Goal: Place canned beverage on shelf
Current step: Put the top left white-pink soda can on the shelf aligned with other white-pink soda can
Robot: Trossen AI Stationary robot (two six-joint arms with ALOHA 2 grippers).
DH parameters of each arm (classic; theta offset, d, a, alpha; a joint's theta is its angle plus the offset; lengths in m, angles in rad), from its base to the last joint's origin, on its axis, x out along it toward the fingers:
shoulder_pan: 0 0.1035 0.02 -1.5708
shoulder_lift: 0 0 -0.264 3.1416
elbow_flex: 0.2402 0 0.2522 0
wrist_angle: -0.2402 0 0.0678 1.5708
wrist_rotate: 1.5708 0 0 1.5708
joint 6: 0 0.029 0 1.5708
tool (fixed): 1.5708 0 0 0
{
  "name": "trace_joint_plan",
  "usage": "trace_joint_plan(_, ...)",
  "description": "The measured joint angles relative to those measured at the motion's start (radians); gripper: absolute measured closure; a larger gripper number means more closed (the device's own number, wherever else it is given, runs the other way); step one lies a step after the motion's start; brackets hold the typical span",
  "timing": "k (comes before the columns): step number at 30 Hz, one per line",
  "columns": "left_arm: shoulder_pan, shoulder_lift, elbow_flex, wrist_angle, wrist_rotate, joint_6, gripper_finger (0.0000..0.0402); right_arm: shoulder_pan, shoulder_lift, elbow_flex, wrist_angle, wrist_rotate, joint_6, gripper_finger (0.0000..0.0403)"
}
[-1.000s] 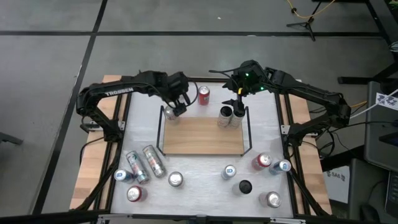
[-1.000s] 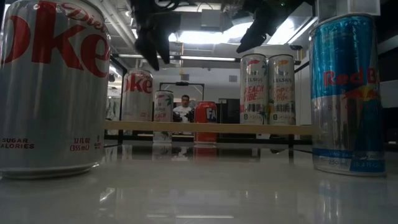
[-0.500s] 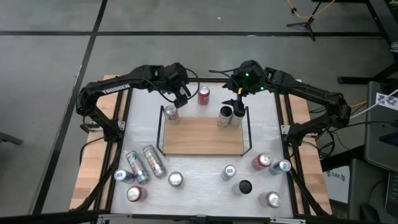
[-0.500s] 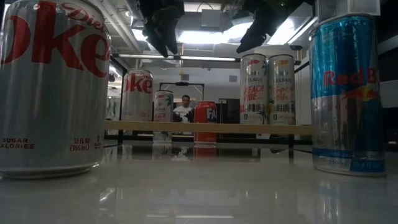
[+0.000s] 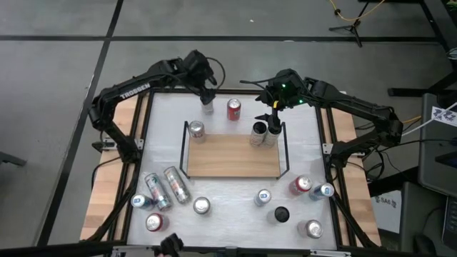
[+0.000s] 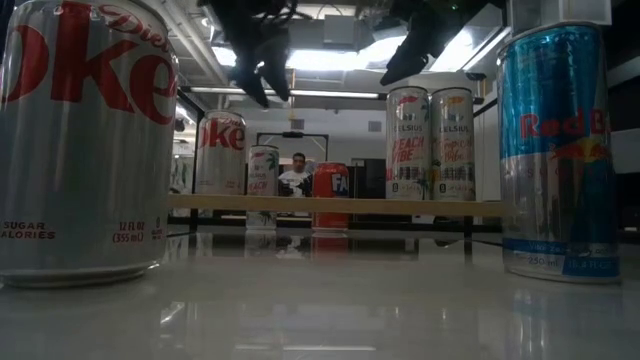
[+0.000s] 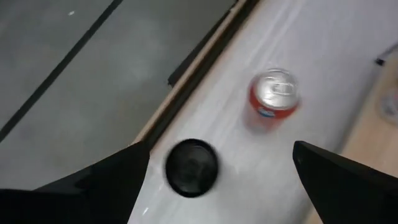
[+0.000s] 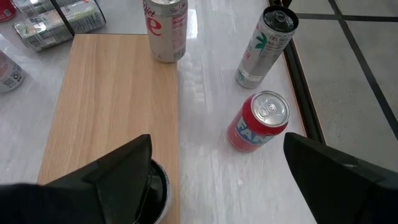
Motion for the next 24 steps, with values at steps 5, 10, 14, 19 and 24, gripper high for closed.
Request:
trace_joint_plan(5, 0.053, 0.031, 0.000, 0.017, 0.006, 0.017, 0.0012, 0.000, 0.000, 0.000, 0.000, 0.000, 0.000, 0.0042)
trace_joint_plan(10, 0.083, 0.069, 0.000, 0.017, 0.071, 0.019, 0.0012, 0.000, 0.000, 0.000, -0.001, 0.000, 0.000, 0.0042)
trace_joint_plan(14, 0.089, 0.103, 0.000, 0.016, 0.103, 0.019, 0.0012, 0.000, 0.000, 0.000, -0.002, 0.000, 0.000, 0.0042)
trace_joint_plan(19, 0.089, 0.136, 0.000, 0.006, 0.098, 0.018, 0.0012, 0.000, 0.000, 0.000, -0.002, 0.000, 0.000, 0.0042)
trace_joint_plan(24, 0.090, 0.158, 0.000, -0.022, 0.091, -0.004, 0.0012, 0.000, 0.000, 0.000, -0.002, 0.000, 0.000, 0.0042)
